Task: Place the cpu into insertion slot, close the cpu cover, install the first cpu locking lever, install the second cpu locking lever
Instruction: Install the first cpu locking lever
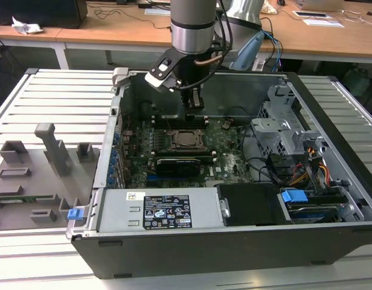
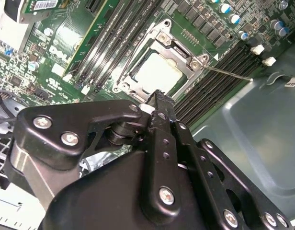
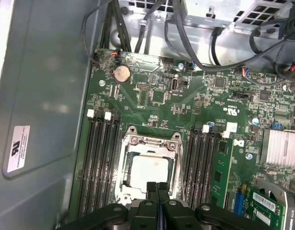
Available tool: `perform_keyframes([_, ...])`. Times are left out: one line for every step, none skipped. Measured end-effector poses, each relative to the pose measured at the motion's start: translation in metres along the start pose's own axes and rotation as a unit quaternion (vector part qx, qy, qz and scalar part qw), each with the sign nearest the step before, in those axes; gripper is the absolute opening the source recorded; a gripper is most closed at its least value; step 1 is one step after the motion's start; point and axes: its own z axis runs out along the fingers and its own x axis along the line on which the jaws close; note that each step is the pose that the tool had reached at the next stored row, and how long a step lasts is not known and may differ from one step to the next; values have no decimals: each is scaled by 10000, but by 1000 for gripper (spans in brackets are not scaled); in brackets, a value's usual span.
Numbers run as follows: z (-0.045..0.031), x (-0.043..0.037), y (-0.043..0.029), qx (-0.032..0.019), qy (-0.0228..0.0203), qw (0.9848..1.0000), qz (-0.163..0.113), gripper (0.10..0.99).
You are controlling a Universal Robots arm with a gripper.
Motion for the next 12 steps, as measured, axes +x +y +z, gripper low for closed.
perform_keyframes([0,0,0,0,2,10000,-34,106])
perform_keyframes([-1,0,0,0,3,10000,-65,106])
perform_keyframes([0,0,0,0,5,10000,-89,106])
perform_keyframes([0,0,0,0,7,9999,-120,106])
perform_keyframes([0,0,0,1,7,9999,-145,106])
perform_keyframes([-1,0,0,1,10,9998,-188,106])
perform_keyframes([0,0,0,1,11,9998,-217,106])
perform_keyframes([0,0,0,1,15,9996,-275,106])
perform_keyframes([0,0,0,1,19,9994,-355,106])
perform_keyframes([0,0,0,1,22,9991,-414,106])
perform_keyframes([-1,0,0,2,26,9988,-486,106])
perform_keyframes([-1,0,0,1,28,9987,-518,106])
